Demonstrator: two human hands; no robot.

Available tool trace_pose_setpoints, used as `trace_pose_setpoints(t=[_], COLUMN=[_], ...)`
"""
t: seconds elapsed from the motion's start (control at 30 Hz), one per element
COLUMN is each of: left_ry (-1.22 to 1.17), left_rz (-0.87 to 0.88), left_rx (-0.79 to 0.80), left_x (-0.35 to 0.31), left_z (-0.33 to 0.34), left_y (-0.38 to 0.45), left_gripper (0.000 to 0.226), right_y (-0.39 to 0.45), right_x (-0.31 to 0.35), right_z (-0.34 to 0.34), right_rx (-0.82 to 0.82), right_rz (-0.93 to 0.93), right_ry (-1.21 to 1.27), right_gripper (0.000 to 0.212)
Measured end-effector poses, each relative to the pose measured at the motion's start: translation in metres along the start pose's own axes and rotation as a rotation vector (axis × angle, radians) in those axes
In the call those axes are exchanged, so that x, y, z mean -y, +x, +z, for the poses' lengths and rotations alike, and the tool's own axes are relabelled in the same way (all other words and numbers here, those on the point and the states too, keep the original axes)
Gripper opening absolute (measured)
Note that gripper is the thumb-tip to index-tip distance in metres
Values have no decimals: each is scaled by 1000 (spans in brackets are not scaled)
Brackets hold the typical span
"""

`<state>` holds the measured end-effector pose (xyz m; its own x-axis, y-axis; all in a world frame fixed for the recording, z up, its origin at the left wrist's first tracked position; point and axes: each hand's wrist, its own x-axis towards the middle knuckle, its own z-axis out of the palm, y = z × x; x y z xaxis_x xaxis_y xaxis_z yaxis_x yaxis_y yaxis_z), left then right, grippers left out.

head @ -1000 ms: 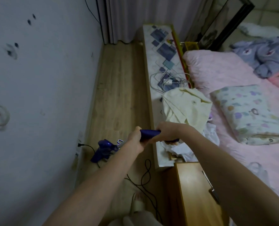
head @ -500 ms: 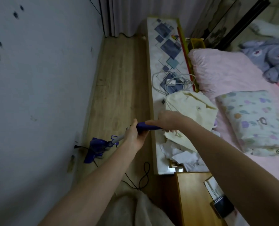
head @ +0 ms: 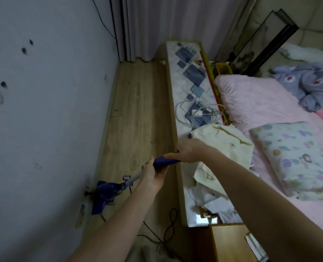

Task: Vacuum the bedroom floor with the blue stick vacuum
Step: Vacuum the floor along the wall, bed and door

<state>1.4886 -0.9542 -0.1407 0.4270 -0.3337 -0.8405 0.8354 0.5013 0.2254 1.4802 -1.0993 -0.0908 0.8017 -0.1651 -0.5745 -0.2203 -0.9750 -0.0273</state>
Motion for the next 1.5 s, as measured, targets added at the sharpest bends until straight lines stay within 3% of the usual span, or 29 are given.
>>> trace_pose_setpoints(t=[0.37, 0.83, 1.23, 1.5], left_ry=[-11, -46, -64, 19], left_rz=[65, 51, 58, 20], left_rx=[-53, -29, -98, -125], left_x=[13, 4, 9, 58], left_z=[12, 48, 19, 24], left_y=[7, -7, 4, -12], left_gripper=[51, 36, 44, 46], right_y=[6, 7, 13, -25], right_x=[-11, -20, -12, -40], right_z=[6, -42, -3, 22], right_rx=[-48, -96, -12, 38], right_rz=[-66, -155, -148, -95], right_ry=[-29, -150, 12, 71], right_gripper=[69, 67, 65, 66])
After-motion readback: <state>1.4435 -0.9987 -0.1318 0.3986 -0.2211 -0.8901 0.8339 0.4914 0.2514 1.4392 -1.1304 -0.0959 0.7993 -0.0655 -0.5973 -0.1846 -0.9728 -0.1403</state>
